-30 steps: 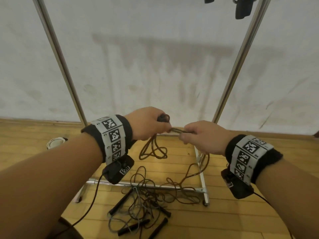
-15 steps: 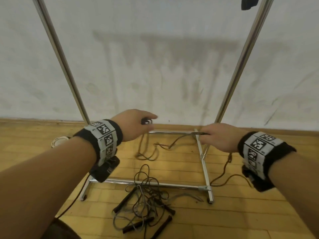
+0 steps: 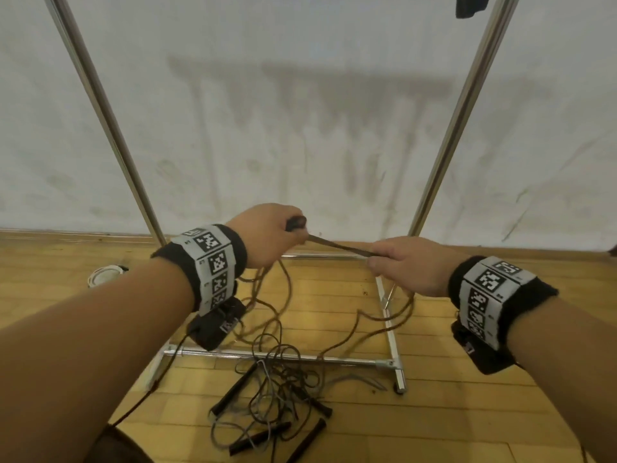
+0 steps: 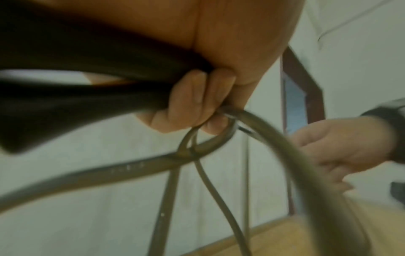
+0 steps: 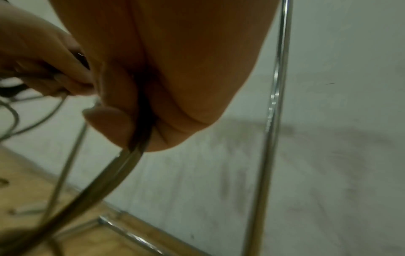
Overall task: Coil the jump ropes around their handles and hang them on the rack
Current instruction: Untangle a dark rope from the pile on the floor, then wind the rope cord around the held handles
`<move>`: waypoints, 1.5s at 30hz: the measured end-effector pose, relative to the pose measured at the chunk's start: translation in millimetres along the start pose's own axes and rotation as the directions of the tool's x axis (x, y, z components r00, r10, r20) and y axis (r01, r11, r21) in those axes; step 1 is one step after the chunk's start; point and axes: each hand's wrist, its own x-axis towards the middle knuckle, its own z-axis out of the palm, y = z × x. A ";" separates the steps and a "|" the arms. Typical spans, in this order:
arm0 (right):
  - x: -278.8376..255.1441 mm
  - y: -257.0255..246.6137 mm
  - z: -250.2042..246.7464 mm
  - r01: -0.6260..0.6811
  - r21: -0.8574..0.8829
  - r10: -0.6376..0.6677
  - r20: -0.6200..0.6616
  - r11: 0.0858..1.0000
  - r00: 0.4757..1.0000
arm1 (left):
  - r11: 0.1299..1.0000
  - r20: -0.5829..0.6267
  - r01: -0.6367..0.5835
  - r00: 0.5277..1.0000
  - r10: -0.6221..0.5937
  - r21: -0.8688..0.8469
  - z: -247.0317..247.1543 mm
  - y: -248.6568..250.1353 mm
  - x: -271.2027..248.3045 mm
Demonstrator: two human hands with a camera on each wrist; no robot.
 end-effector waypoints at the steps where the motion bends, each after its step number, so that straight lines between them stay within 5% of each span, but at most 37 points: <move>1: -1.4 14.6 -0.3 -0.038 -0.027 0.039 0.008 0.999 0.999 | 0.998 -0.016 0.051 0.999 -0.050 0.031 -4.9 -12.2 1.4; 7: -5.9 54.3 4.5 -0.198 -0.204 0.218 0.079 0.959 0.973 | 0.913 -0.023 0.254 0.965 -0.260 0.319 -7.4 -50.5 2.2; 15: 9.5 -28.7 1.9 0.094 -0.112 -0.087 0.058 0.989 0.994 | 0.992 0.155 -0.122 0.981 0.118 0.017 27.9 22.8 -10.1; 20: 3.5 -35.9 -5.1 0.156 -0.030 -0.156 0.005 0.987 0.988 | 0.993 0.181 -0.108 0.977 0.116 -0.051 28.8 32.6 -8.4; 23: 3.8 -14.0 -5.5 0.060 0.044 -0.058 -0.034 0.997 0.998 | 0.997 0.077 -0.061 0.995 0.065 -0.046 16.1 20.8 -2.1; 29: -10.3 61.4 -1.7 -0.192 -0.079 0.193 0.007 0.978 0.981 | 0.979 -0.056 0.197 0.979 -0.194 0.054 -9.2 -35.8 -1.0; 34: -2.9 81.2 5.3 -0.233 -0.190 0.235 -0.012 0.954 0.972 | 0.988 0.006 0.135 0.991 -0.136 0.078 -1.7 -29.1 -0.5; 38: -3.7 107.5 -1.7 -0.505 -0.458 0.550 -0.040 0.732 0.834 | 0.998 0.075 0.054 0.996 -0.056 0.032 -0.9 -16.2 -7.7; 40: -5.6 104.0 -5.1 -0.488 -0.584 0.591 -0.016 0.649 0.806 | 1.000 0.075 0.003 0.997 -0.002 -0.009 0.9 -4.8 -9.9; 45: 3.5 19.9 -4.6 -0.145 -0.008 0.145 0.031 0.989 0.989 | 0.981 0.106 -0.104 0.987 0.123 -0.166 7.6 32.7 -12.3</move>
